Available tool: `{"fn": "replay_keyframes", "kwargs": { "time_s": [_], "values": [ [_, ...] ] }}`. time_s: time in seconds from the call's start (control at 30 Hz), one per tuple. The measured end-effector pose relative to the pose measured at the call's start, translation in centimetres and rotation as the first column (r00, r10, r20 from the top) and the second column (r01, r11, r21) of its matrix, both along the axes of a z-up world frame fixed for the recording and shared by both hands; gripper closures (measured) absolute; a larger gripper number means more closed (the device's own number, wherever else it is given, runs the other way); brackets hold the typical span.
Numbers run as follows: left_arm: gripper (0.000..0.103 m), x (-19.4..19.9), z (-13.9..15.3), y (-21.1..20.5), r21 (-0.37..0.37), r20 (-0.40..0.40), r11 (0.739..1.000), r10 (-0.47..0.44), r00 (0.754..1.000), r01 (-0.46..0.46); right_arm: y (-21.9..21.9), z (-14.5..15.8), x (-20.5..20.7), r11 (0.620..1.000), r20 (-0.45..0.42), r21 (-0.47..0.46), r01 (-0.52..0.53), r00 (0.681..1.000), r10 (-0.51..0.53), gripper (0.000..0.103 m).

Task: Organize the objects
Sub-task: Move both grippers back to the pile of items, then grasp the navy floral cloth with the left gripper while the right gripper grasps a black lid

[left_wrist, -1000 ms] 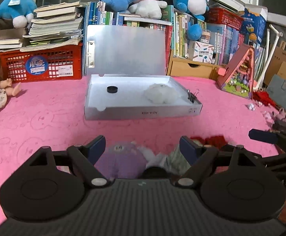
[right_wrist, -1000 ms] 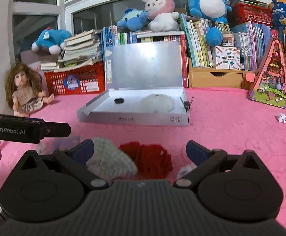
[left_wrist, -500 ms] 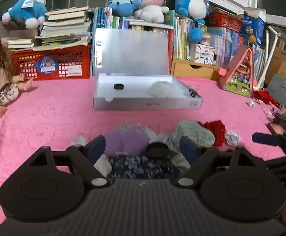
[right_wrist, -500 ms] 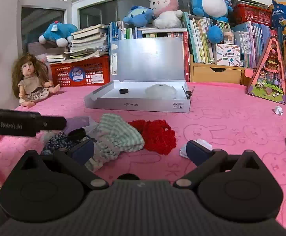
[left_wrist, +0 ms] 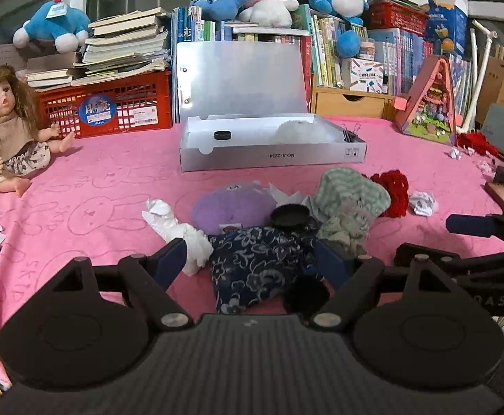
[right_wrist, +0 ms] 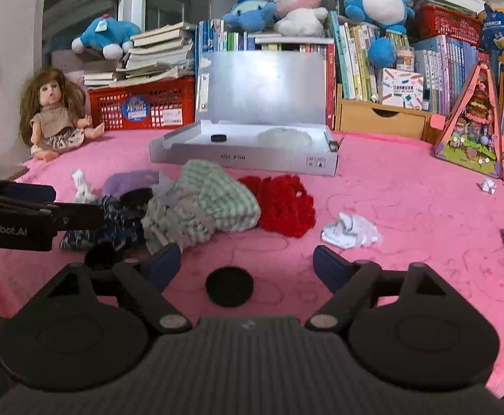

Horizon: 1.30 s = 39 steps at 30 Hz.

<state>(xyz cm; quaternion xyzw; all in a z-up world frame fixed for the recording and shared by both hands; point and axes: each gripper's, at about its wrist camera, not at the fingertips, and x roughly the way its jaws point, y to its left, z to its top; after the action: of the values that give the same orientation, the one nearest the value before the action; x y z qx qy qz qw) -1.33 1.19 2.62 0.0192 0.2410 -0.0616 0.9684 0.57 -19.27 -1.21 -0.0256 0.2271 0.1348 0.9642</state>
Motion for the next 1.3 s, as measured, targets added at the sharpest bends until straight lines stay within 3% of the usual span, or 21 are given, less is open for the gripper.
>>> {"fn": "replay_keyframes", "kwargs": {
  "time_s": [0.5, 0.97, 1.3],
  "values": [
    [0.018, 2.4, -1.4, -2.0, 0.005, -0.053, 1.0, -0.023, 0.998, 0.023, 0.5, -1.2, 0.1, 1.0, -0.053, -0.005, 0.002, 0.999, -0.002, 0.027],
    [0.015, 3.6, -2.4, -2.5, 0.038, -0.052, 0.999, 0.001, 0.999, 0.0, 0.7, -1.3, 0.3, 1.0, -0.047, -0.019, -0.006, 0.999, 0.005, 0.034],
    [0.017, 4.3, -2.7, -1.9, -0.025, -0.089, 0.999, 0.018, 0.996, -0.02, 0.7, -1.3, 0.4, 0.999, -0.044, -0.031, -0.008, 0.999, 0.007, 0.04]
  ]
}}
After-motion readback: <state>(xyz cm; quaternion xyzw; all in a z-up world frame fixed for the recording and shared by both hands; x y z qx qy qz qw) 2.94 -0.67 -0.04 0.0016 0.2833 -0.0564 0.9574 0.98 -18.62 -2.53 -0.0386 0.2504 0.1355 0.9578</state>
